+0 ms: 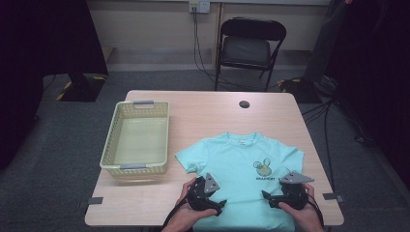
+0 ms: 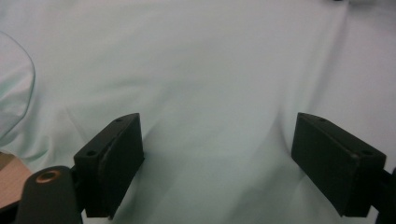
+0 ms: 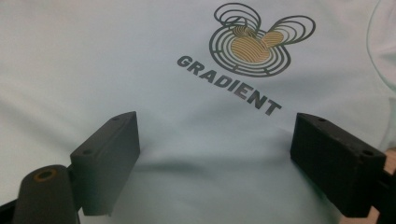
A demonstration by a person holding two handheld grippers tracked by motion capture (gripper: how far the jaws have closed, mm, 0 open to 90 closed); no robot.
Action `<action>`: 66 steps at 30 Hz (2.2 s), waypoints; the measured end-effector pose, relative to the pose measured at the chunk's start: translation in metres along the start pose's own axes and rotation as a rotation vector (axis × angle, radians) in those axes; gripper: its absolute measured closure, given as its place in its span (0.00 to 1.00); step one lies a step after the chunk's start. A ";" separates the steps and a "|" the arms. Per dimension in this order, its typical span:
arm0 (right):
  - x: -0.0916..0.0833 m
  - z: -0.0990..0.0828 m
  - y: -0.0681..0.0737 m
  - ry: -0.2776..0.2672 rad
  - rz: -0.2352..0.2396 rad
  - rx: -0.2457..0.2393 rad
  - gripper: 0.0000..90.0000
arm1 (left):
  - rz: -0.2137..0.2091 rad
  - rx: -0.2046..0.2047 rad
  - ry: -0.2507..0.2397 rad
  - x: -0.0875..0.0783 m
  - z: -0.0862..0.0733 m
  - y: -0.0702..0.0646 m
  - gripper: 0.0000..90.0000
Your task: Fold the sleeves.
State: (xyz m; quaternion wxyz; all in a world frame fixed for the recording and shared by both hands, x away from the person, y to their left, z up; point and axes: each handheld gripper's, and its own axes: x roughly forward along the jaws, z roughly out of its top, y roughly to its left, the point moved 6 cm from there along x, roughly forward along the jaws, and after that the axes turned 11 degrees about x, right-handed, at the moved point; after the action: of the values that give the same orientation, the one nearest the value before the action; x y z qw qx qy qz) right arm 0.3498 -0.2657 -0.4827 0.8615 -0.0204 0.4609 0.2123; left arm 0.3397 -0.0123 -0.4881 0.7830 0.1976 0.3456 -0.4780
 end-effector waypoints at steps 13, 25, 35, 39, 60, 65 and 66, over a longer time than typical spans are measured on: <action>0.008 0.037 -0.012 -0.055 -0.002 0.030 0.16 | 0.073 -0.041 -0.022 -0.004 0.017 0.041 0.18; 0.043 0.048 -0.015 -0.003 -0.029 0.037 0.16 | 0.111 -0.091 0.018 0.009 0.001 0.062 0.19; 0.032 0.036 -0.017 -0.008 -0.029 0.026 0.16 | 0.100 -0.066 0.013 0.009 0.001 0.047 0.19; 0.025 0.028 -0.017 -0.011 -0.027 0.026 0.16 | 0.085 -0.051 0.004 0.008 0.001 0.039 0.19; 0.002 0.005 -0.015 -0.006 -0.029 0.025 0.16 | 0.059 -0.024 -0.008 0.004 0.001 0.012 0.20; -0.002 0.001 -0.014 0.002 -0.034 0.024 0.16 | 0.036 -0.011 0.000 0.002 0.001 0.006 0.19; -0.003 0.000 -0.013 0.004 -0.032 0.024 0.16 | 0.029 -0.007 0.004 0.002 0.002 0.005 0.19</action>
State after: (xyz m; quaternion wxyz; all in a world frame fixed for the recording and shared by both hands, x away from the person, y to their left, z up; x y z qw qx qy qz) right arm 0.3540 -0.2788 -0.4824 0.8641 -0.0178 0.4646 0.1928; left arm 0.3456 -0.0121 -0.4886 0.7900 0.2008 0.3457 -0.4649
